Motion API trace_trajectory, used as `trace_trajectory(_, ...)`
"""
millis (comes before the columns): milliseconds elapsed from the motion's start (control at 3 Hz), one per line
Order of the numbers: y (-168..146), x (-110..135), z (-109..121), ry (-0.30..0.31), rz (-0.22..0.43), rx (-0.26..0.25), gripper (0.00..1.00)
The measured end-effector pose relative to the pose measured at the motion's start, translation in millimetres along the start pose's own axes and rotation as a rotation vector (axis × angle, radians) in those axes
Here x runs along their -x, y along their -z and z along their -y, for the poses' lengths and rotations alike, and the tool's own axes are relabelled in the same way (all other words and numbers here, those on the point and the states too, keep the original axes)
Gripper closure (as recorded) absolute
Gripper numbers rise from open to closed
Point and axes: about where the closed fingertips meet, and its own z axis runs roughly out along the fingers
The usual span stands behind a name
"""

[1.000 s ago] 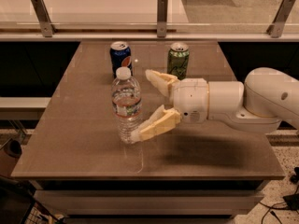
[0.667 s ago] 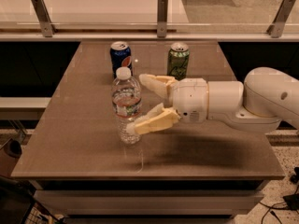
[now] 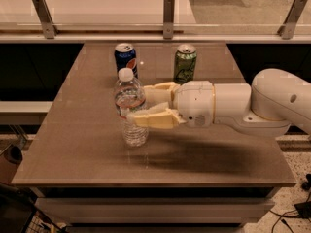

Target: Knock water bottle over

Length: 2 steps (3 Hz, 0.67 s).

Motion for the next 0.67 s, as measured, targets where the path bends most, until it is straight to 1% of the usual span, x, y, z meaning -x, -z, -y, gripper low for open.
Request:
trace_trajectory(333, -1.7, 1.3, -1.1, 0.002, 0.0, 0.003, 0.87)
trace_trajectory(667, -3.5, 2.7, -2.4, 0.005, -0.001, 0.007, 1.0)
